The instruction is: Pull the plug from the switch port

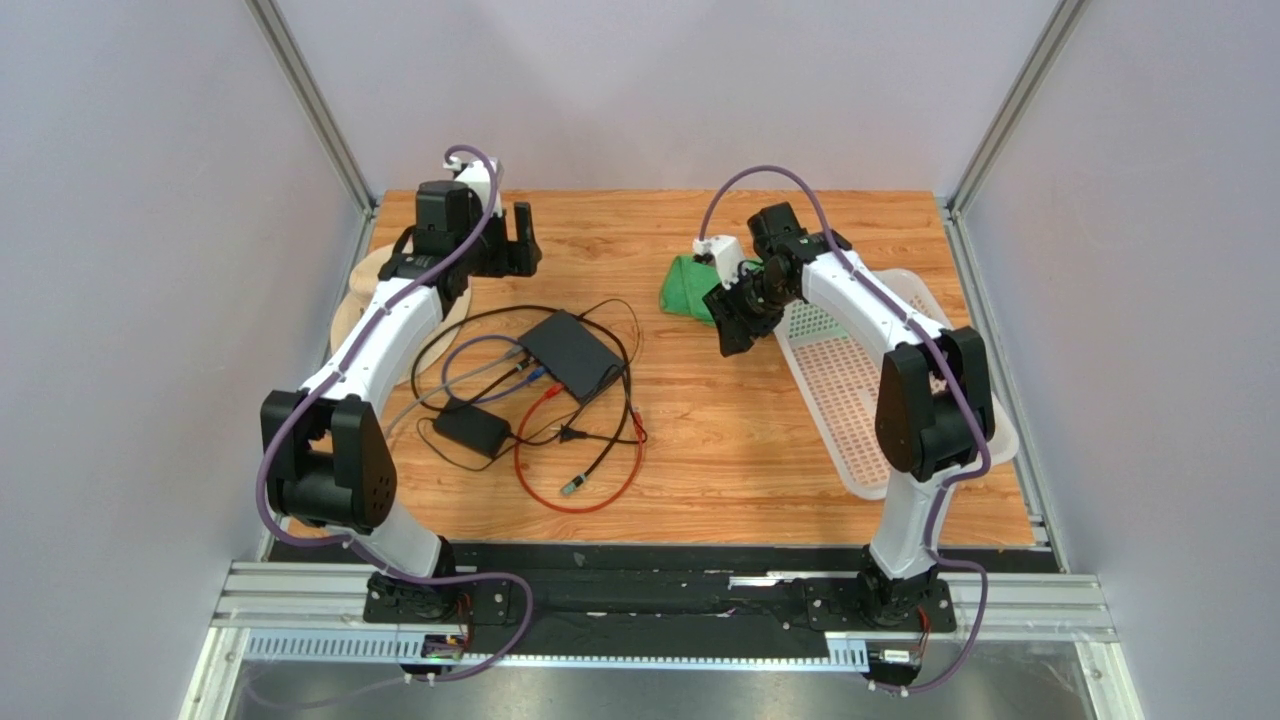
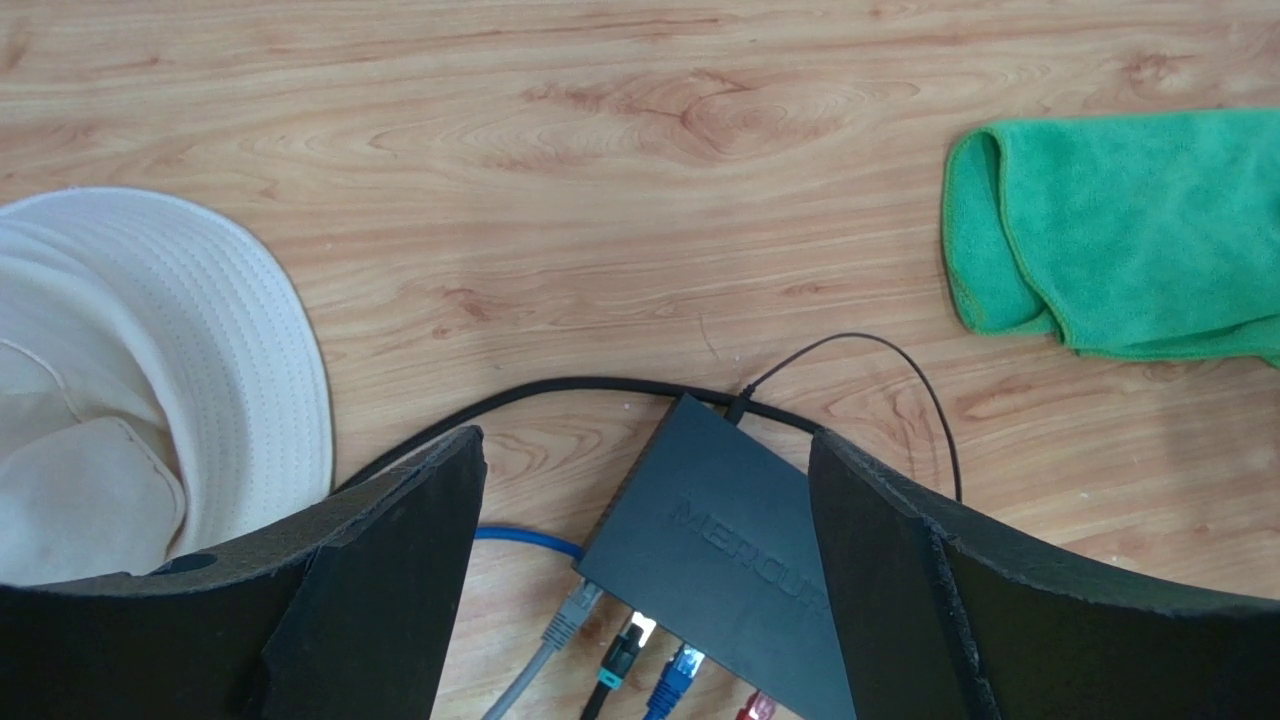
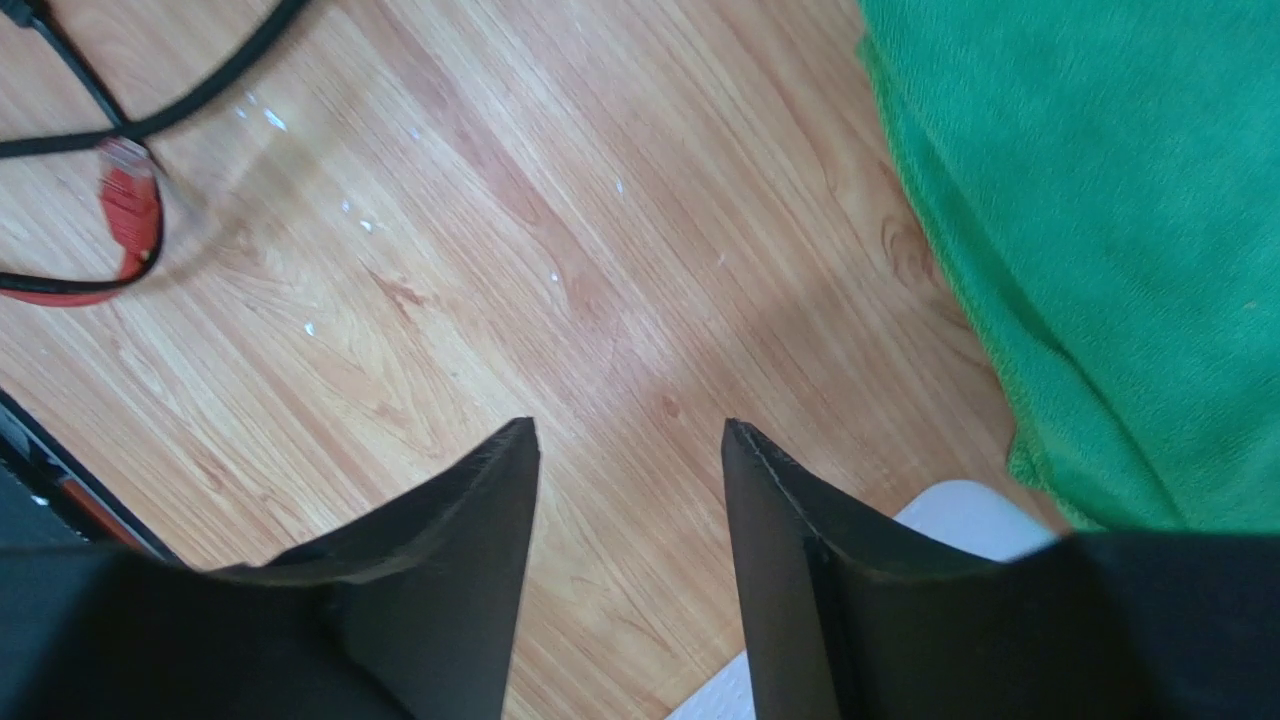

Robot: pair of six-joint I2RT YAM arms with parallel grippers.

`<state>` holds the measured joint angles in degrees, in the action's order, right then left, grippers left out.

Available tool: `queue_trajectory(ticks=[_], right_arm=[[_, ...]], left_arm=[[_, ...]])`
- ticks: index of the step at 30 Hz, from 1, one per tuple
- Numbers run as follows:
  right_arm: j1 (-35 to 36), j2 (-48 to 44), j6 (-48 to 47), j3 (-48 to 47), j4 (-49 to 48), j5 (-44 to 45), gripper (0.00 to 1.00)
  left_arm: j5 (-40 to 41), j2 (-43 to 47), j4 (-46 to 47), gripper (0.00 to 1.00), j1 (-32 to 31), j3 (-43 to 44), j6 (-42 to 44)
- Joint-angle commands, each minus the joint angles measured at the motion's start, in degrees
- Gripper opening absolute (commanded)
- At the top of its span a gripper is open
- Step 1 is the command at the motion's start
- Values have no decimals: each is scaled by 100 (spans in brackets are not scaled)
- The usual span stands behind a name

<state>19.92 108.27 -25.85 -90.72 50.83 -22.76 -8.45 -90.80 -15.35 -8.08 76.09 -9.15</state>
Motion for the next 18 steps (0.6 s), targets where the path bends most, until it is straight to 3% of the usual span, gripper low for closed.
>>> queue_trajectory(ticks=[1, 9, 13, 18], right_arm=[[-103, -95, -158, 334, 350, 421, 49], [-901, -430, -395, 907, 296, 1625, 33], [-1499, 62, -456, -65, 595, 1548, 31], [-1299, 703, -369, -1122, 657, 879, 36]], left_arm=[[-25, 213, 103, 88, -89, -68, -122], [-17, 63, 33, 87, -106, -42, -35], [10, 1, 85, 87, -106, -16, -17], [-43, -16, 42, 86, -106, 54, 53]])
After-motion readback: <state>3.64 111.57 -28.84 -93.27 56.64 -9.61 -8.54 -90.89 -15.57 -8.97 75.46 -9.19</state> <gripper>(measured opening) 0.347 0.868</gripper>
